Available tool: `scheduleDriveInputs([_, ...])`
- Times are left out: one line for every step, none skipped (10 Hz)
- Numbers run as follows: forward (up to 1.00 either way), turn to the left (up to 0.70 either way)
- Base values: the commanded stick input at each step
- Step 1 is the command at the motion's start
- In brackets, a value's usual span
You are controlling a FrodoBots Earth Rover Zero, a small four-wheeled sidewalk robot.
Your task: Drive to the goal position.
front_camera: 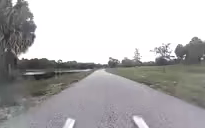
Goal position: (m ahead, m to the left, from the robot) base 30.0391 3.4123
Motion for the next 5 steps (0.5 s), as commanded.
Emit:
scheduleDriveInputs([0.85,0.00])
scheduleDriveInputs([0.85,0.00])
scheduleDriveInputs([0.85,0.00])
scheduleDriveInputs([0.85,0.00])
scheduleDriveInputs([0.85,0.00])
